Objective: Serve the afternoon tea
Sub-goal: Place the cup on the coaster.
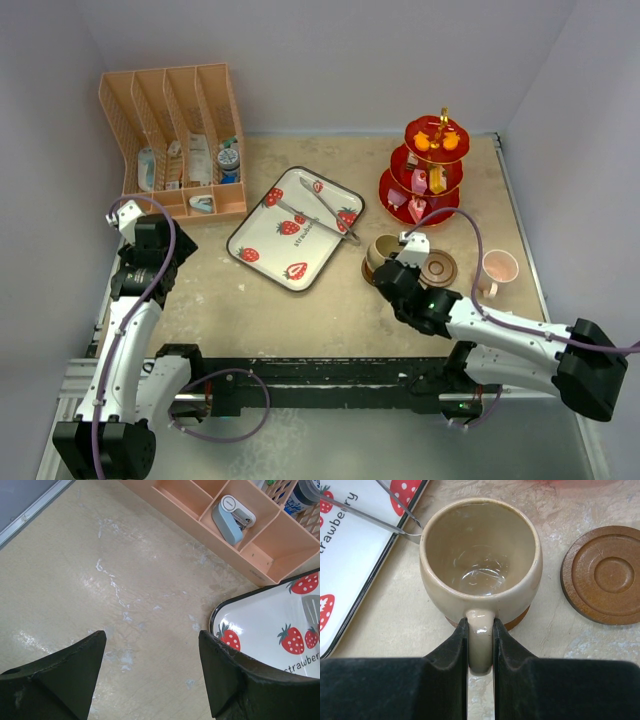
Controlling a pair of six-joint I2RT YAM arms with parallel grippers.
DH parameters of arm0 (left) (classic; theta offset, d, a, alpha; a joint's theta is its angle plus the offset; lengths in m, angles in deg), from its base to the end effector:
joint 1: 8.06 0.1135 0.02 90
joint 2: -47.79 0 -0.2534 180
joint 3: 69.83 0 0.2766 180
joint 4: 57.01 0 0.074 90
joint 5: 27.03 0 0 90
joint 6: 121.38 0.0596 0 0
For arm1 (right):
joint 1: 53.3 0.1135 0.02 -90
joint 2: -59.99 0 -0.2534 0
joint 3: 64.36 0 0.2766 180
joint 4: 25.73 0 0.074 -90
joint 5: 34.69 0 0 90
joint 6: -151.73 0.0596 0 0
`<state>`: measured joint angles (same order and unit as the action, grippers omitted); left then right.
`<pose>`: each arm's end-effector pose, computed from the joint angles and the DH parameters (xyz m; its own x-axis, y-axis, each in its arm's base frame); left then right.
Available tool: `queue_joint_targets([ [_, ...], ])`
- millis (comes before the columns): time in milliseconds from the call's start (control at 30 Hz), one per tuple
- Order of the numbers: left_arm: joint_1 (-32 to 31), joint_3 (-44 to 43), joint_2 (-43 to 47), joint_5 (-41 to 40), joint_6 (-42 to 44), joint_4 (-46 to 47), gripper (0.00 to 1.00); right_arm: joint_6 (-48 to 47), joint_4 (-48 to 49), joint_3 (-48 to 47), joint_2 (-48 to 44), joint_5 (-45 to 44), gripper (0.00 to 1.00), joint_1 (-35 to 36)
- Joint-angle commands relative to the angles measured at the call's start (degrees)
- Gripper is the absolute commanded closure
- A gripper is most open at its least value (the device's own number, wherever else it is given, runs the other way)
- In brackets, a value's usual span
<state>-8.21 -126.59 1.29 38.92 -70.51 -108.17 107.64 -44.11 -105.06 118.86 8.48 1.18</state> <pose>0.2149 0.0237 0.2625 -0.3150 -0.5755 -0.7547 -0.6503 0.7101 -0.2700 0.1771 0.1733 0.1758 -0.3962 0.2908 -0.8709 0.0979 0.9565 0.2748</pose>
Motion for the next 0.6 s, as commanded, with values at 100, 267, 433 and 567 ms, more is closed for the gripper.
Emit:
queue_joint_targets([
  [100,-0.1,0.1,0.1,-0.3,1.5,2.0,0.27,2.6,-3.4,-4.8,1.0,-1.3,0.77,0.0],
  [267,-0.1,0.1,0.2,-0.4,1.5,2.0,0.27,0.9,-4.3,-6.7,0.8,-1.1,0.64,0.0],
  [433,-0.1,0.1,0.2,-0.4,1.5,1.9,0.27,0.9,-6.6,-8.1,-1.5,-0.9,0.53,0.0],
  [567,-0.1,0.0,0.1,-0.4,1.5,2.0,0.27,2.8,-10.3,-10.2,-4.9,-1.1,0.51,0.0],
])
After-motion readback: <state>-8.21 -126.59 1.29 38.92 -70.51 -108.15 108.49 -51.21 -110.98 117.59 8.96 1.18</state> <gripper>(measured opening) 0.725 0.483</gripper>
